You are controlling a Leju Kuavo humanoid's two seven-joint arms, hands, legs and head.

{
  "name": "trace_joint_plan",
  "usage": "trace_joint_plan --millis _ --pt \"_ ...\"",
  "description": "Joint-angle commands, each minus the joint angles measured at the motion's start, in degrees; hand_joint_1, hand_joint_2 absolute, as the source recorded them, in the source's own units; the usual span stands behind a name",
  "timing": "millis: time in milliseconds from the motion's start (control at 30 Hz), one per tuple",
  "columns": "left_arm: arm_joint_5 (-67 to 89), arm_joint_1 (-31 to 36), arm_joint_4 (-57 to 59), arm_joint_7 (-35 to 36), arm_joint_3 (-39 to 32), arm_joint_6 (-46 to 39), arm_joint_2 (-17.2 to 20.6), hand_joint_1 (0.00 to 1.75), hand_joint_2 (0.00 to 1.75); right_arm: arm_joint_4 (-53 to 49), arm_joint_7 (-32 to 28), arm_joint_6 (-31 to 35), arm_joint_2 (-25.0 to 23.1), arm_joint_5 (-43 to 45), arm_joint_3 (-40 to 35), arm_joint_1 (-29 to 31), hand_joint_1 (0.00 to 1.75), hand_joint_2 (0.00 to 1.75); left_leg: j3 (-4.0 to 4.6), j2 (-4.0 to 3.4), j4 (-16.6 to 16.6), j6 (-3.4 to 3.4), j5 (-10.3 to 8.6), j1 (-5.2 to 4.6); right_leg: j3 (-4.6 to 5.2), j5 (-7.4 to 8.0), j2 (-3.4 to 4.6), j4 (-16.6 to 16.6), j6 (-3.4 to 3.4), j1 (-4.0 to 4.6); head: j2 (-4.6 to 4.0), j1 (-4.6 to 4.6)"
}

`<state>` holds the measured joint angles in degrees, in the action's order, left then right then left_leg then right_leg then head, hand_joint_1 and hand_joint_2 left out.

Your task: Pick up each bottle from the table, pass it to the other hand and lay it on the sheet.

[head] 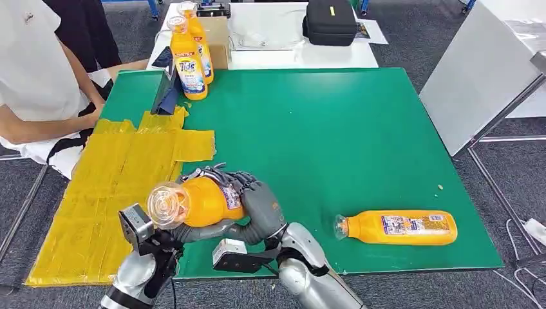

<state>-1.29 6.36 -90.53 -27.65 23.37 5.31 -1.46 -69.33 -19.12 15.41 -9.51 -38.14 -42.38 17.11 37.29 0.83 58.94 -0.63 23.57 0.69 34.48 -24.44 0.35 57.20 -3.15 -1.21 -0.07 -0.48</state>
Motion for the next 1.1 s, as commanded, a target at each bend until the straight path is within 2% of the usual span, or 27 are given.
trace_joint_plan --millis 33,133,233,400,600,633,667,700,767,833,867,933,1000,1100 --pt "-0.88 3.04 0.29 -0.35 -0.99 -1.16 -1.45 1.75 1.75 4.52 -0.20 0.52 1.09 1.08 -3.78 -0.26 0.00 1.75 -0.19 0.07 -0.04 0.00 0.05 0.07 -0.26 -0.06 -0.15 -0.09 0.11 0.10 0.00 0.00" --pt "-0.08 2.50 -0.67 -0.70 -2.62 -4.00 -1.10 1.75 1.75 0.58 -0.41 3.29 1.60 4.15 0.03 -2.00 0.00 1.75 -0.16 0.08 -0.04 -0.01 0.04 0.05 -0.22 -0.06 -0.15 -0.08 0.10 0.08 0.00 0.00" --pt "4.05 1.71 -2.07 -1.03 -5.59 -9.10 0.38 1.75 1.75 -10.18 -0.36 6.92 4.30 6.17 6.14 -5.62 0.00 1.75 -0.28 0.08 -0.03 -0.02 0.10 0.09 -0.37 -0.11 -0.19 -0.11 0.15 0.13 0.00 0.00" --pt "9.19 1.01 -2.90 -0.58 -10.84 -14.63 2.05 1.75 1.75 -22.85 -0.60 10.12 7.40 4.64 11.88 -9.76 0.00 1.75 -0.01 0.08 0.01 -0.01 0.04 0.02 -0.10 -0.05 -0.12 -0.02 0.09 0.05 0.00 0.00" --pt "9.19 1.00 -2.72 -0.69 -11.02 -14.29 1.72 1.75 1.75 -22.58 -0.42 9.85 7.01 4.60 11.84 -9.94 0.00 1.75 -0.13 0.01 -0.02 0.00 0.07 0.05 -0.21 -0.05 -0.07 -0.07 0.12 0.09 0.00 0.00" --pt "11.25 1.12 -2.54 -0.44 -10.84 -15.69 2.02 1.75 1.75 -22.28 -0.93 11.44 7.19 2.52 11.73 -9.69 0.00 1.75 -0.23 0.01 -0.05 0.00 0.09 0.05 -0.30 -0.08 -0.09 -0.08 0.16 0.09 0.00 -0.02" --pt "19.23 1.90 -1.37 1.70 -11.20 -20.60 3.26 1.75 1.75 -23.83 -0.24 14.78 8.23 -2.02 11.96 -9.60 0.00 1.75 -0.13 0.04 -0.03 0.00 0.06 0.05 -0.21 -0.06 -0.10 -0.07 0.12 0.08 0.00 0.02" --pt "24.95 2.96 0.26 3.73 -11.03 -22.15 5.14 1.75 1.75 -26.00 0.15 15.87 9.04 -2.93 12.51 -9.96 0.00 1.75 -0.31 0.02 -0.06 0.00 0.11 0.08 -0.41 -0.10 -0.12 -0.13 0.18 0.14 0.00 0.00" --pt "38.38 6.17 5.81 8.05 -11.90 -26.41 7.22 1.75 1.75 -30.81 2.10 17.21 10.98 -8.03 13.76 -10.72 0.00 1.75 -0.06 0.07 -0.03 0.00 0.02 -0.01 -0.11 -0.04 -0.11 -0.01 0.08 0.03 0.00 0.00" --pt "38.54 7.07 7.61 7.26 -12.74 -26.30 7.21 1.75 1.75 -32.20 2.94 16.51 11.41 -8.28 14.07 -10.96 0.00 1.75 -0.10 0.18 -0.04 0.00 0.00 0.02 -0.19 -0.07 -0.25 -0.04 0.12 0.07 0.00 0.02" --pt "46.27 8.40 10.58 11.24 -12.07 -26.44 8.53 1.75 1.75 -32.67 3.85 17.00 11.88 -11.65 14.17 -10.72 0.00 1.75 -0.06 0.12 -0.05 0.00 -0.01 0.00 -0.08 -0.04 -0.17 -0.04 0.09 0.04 0.00 0.00" --pt "58.60 12.44 19.93 18.37 -10.61 -24.43 11.23 1.75 1.75 -33.64 6.54 16.40 13.96 -16.44 13.54 -9.18 0.00 1.75 -0.31 0.10 -0.09 0.01 0.04 0.05 -0.37 -0.07 -0.19 -0.11 0.18 0.10 0.00 -0.02" --pt "69.20 18.61 35.84 22.45 -7.34 -23.84 13.43 1.75 1.75 -34.05 8.93 14.62 16.27 -19.64 12.46 -6.64 0.00 1.75 -0.33 0.08 -0.12 0.00 0.01 0.03 -0.37 -0.04 -0.19 -0.13 0.18 0.09 0.00 -0.02" --pt "75.83 24.22 52.35 24.46 -5.28 -25.49 12.06 1.75 1.75 -33.64 10.92 13.01 19.22 -22.52 11.91 -4.90 0.00 1.75 -0.37 0.24 -0.19 0.01 -0.12 0.03 -0.47 0.01 -0.34 -0.17 0.19 0.09 0.00 -0.02"
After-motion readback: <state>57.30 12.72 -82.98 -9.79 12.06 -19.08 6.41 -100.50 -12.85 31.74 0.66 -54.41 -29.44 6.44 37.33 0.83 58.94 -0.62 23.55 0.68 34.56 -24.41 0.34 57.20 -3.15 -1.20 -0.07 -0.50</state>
